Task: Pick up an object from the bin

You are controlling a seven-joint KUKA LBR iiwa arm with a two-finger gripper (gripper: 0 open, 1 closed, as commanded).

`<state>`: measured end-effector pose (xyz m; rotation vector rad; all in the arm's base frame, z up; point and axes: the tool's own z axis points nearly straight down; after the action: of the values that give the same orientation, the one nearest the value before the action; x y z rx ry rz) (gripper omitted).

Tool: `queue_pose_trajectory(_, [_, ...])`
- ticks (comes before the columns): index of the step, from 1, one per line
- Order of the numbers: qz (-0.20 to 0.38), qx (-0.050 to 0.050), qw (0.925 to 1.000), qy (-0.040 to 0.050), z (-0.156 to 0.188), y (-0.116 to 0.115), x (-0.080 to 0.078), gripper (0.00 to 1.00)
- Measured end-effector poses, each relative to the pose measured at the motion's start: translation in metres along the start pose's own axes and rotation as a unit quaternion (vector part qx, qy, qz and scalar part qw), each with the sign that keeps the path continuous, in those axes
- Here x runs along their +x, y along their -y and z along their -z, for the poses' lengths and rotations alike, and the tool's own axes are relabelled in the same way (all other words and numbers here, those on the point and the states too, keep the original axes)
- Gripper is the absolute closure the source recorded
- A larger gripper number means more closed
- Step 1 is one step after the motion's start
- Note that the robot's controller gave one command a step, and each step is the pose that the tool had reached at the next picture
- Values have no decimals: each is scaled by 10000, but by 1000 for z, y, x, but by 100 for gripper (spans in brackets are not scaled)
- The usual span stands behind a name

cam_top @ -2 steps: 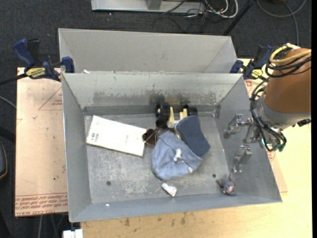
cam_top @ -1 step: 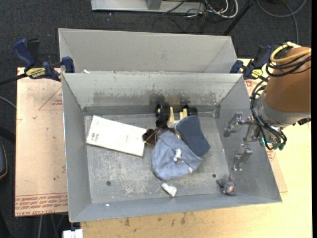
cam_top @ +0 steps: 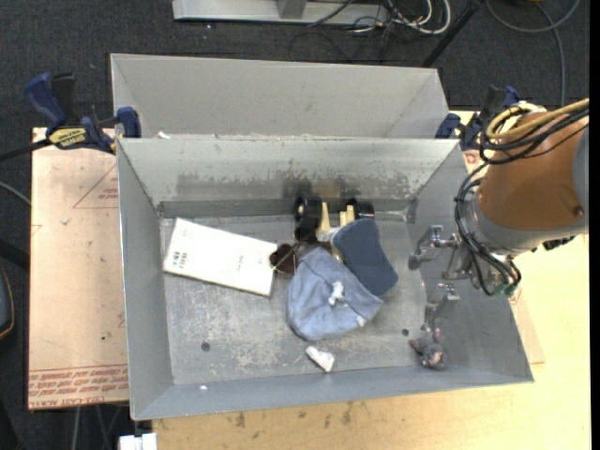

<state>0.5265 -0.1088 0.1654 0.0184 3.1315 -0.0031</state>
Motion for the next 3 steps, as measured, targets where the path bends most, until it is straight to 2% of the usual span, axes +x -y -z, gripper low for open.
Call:
queue_pose_trajectory(1, [-137, -11, 9999, -26, -62, -18, 16, 0])
queue_pose_trajectory(2, [194, -9, 9998, -42, -92, -30, -67, 100])
queue_pose_trajectory(3, [194, -8, 9998, -9, -93, -31, -67, 0])
